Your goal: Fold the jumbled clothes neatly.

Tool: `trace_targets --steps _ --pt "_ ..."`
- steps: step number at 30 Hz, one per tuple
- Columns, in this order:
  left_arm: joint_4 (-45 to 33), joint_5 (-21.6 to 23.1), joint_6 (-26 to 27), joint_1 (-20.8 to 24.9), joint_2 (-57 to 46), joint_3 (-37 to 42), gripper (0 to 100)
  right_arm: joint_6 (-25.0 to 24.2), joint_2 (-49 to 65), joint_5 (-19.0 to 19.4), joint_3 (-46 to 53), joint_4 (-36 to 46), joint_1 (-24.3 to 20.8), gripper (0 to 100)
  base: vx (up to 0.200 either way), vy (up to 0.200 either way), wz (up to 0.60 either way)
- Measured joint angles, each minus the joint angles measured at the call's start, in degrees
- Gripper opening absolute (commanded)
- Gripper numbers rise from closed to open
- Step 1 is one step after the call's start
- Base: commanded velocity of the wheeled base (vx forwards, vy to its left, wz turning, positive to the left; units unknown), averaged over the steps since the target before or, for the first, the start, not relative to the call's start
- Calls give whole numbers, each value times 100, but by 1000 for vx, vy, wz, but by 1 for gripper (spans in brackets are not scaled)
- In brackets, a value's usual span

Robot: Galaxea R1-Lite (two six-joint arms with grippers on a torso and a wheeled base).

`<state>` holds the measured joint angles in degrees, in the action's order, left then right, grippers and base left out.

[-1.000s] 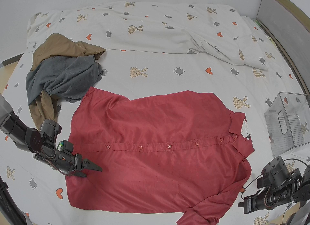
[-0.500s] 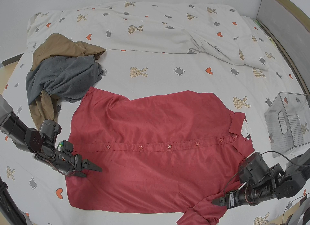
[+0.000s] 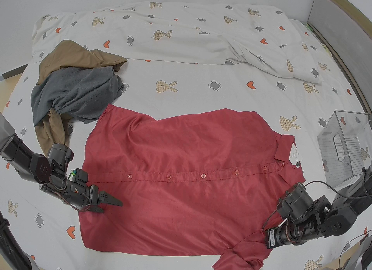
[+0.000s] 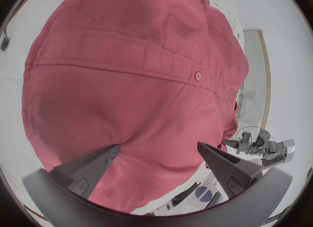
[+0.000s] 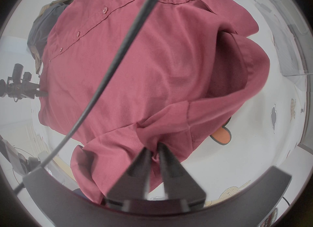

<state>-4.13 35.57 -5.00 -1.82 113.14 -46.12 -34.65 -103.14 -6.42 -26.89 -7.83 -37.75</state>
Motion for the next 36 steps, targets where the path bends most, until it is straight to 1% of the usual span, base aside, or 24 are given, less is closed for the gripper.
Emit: trace_targets --steps 9,21,27,32,33,36 --pt "4 1 -4 0 39 -11 100 -6 183 -38 302 6 27 0 0 0 0" --pt "-32 -7 -22 0 119 -66 100 -6 1536 -63 1329 68 77 0 0 0 0" --pt "-115 -95 -24 -5 150 -90 100 0 1816 -68 1714 94 74 0 0 0 0" --pt "-139 -148 -24 -7 163 -107 100 5 1855 -52 1803 94 49 0 0 0 0" --pt "-141 -150 -24 -9 163 -107 100 5 1858 -52 1821 91 49 100 0 0 0" --pt "-144 -156 -26 -13 163 -104 100 7 1866 -52 1954 107 49 100 0 0 0"
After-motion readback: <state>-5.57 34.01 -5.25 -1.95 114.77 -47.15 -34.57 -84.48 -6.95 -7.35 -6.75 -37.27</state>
